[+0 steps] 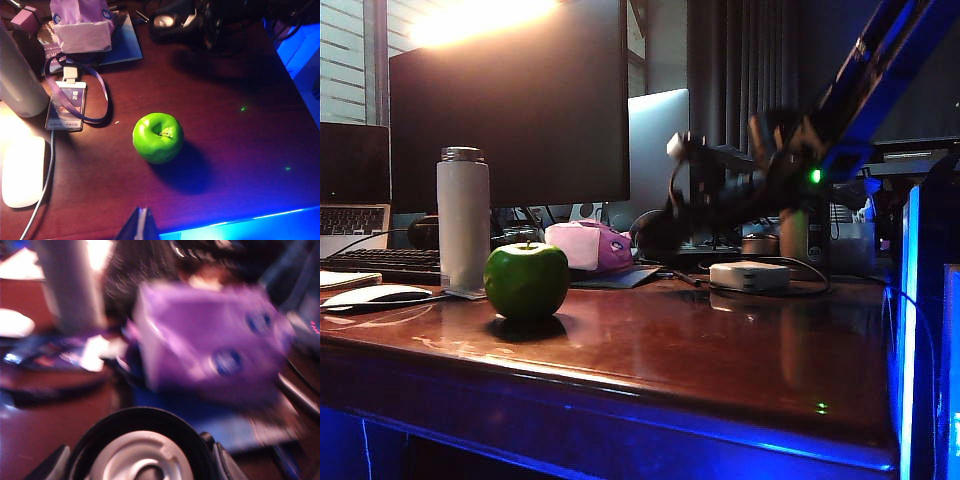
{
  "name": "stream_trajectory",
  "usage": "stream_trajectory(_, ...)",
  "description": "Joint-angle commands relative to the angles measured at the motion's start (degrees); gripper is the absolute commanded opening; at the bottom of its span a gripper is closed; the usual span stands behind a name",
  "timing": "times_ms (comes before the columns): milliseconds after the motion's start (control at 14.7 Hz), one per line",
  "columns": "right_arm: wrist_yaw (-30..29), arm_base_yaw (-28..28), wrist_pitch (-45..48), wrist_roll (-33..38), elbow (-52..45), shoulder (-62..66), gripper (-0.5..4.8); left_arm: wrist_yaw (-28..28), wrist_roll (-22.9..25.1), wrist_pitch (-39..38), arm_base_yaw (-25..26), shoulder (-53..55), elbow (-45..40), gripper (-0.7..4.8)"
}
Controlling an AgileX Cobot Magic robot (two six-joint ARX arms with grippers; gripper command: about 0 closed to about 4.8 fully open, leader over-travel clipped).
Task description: Stack the black thermos bottle cap from the table onto the green apple.
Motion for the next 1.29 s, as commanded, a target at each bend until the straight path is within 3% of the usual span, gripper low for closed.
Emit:
stream_trajectory(68, -3.32, 0.66, -2.75, 0.17, 0.13, -2.89, 2.83, 0.28, 0.04, 0.74, -0.02, -0.13, 0.24, -0.05)
stream_trajectory(1293, -6.45, 10.32, -10.67, -0.72, -0.24, -10.6, 2.83, 0.31, 0.04, 0.74, -0.02, -0.15, 0.24, -0.05)
